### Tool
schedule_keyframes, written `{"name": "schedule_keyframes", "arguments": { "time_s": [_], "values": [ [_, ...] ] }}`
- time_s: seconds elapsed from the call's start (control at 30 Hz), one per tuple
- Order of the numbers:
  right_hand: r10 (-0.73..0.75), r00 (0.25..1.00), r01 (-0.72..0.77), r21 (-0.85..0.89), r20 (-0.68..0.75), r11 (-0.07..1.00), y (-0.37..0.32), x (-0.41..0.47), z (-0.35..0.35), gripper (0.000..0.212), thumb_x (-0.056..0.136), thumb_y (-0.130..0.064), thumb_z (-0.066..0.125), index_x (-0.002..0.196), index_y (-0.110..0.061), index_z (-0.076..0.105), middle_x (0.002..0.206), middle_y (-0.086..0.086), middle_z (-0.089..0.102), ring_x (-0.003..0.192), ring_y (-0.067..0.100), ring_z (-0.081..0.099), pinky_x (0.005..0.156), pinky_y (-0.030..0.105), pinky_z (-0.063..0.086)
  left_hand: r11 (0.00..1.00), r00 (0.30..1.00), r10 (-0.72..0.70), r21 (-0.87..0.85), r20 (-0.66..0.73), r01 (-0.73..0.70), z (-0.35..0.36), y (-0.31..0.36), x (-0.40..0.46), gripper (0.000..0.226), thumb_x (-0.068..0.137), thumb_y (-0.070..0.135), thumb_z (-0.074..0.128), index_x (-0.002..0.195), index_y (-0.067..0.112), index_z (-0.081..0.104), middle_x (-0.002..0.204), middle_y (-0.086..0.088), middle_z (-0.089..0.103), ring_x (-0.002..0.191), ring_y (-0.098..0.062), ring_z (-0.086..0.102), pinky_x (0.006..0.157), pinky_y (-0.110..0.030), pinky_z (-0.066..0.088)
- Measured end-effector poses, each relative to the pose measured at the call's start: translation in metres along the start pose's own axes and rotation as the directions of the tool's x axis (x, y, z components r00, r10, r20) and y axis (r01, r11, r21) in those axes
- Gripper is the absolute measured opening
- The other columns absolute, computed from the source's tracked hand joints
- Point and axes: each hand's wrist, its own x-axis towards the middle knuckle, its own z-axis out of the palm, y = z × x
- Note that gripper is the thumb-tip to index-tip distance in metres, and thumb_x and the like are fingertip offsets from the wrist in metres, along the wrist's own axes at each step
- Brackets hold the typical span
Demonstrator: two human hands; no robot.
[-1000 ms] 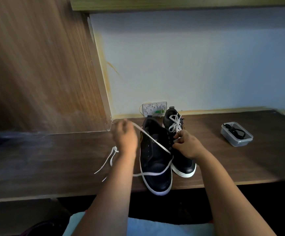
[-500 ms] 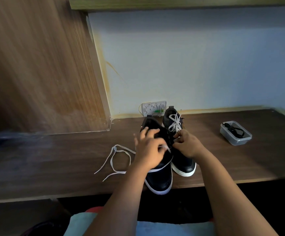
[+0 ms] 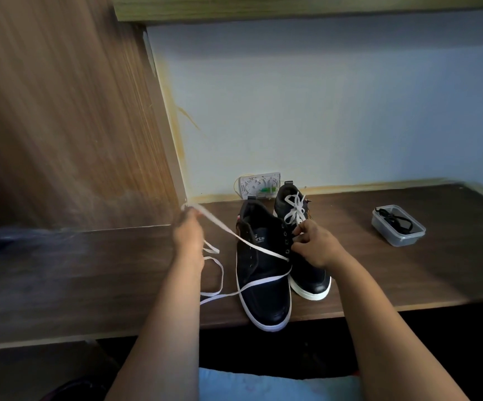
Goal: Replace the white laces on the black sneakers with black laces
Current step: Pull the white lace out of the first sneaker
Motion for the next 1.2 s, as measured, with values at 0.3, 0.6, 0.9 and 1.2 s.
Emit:
{"name": "schedule_keyframes", "arguments": {
  "time_s": [0.3,0.6,0.9,1.2],
  "values": [
    [-0.018,1.000,0.018,-0.029,0.003,0.999,-0.003,-0.001,-0.001,0.021,0.083,-0.013,0.061,0.101,-0.020,0.052,0.092,-0.001,0.066,0.080,0.014,0.058,0.063,0.023,0.042,0.040,0.504,0.301,0.518,0.809,-0.855,0.038,-0.048,-0.053,0.028,0.089,0.036,0.061,0.116,0.031,0.059,0.159,0.002,0.015,0.148,-0.028,-0.004,0.113,-0.059,-0.010],
    [-0.021,1.000,0.021,-0.013,0.021,1.000,0.001,0.000,-0.002,0.022,0.084,-0.014,0.062,0.103,-0.021,0.052,0.095,-0.002,0.065,0.084,0.015,0.061,0.074,0.028,0.048,0.201,0.650,0.310,0.621,0.694,-0.758,0.033,-0.038,-0.031,0.018,0.094,0.039,0.054,0.097,0.028,0.068,0.146,0.008,0.039,0.143,-0.024,0.013,0.115,-0.057,0.010],
    [-0.017,1.000,0.017,-0.003,0.020,1.000,0.002,0.000,-0.001,0.022,0.083,-0.013,0.062,0.101,-0.022,0.052,0.094,-0.002,0.067,0.085,0.017,0.062,0.078,0.032,0.050,0.401,0.641,0.449,0.500,0.623,-0.767,0.047,-0.055,-0.041,0.016,0.092,0.019,0.052,0.087,0.022,0.067,0.137,0.004,0.048,0.136,-0.026,0.028,0.115,-0.044,0.017],
    [-0.022,0.999,0.022,0.007,0.028,1.000,0.003,0.003,0.000,0.023,0.083,-0.012,0.062,0.100,-0.023,0.051,0.092,-0.001,0.067,0.079,0.015,0.061,0.066,0.026,0.046,0.535,0.884,0.439,0.742,0.163,-0.403,0.006,-0.015,-0.017,0.022,0.085,0.038,0.054,0.098,0.028,0.069,0.134,0.001,0.048,0.128,-0.026,0.030,0.101,-0.039,0.028]
  ]
}}
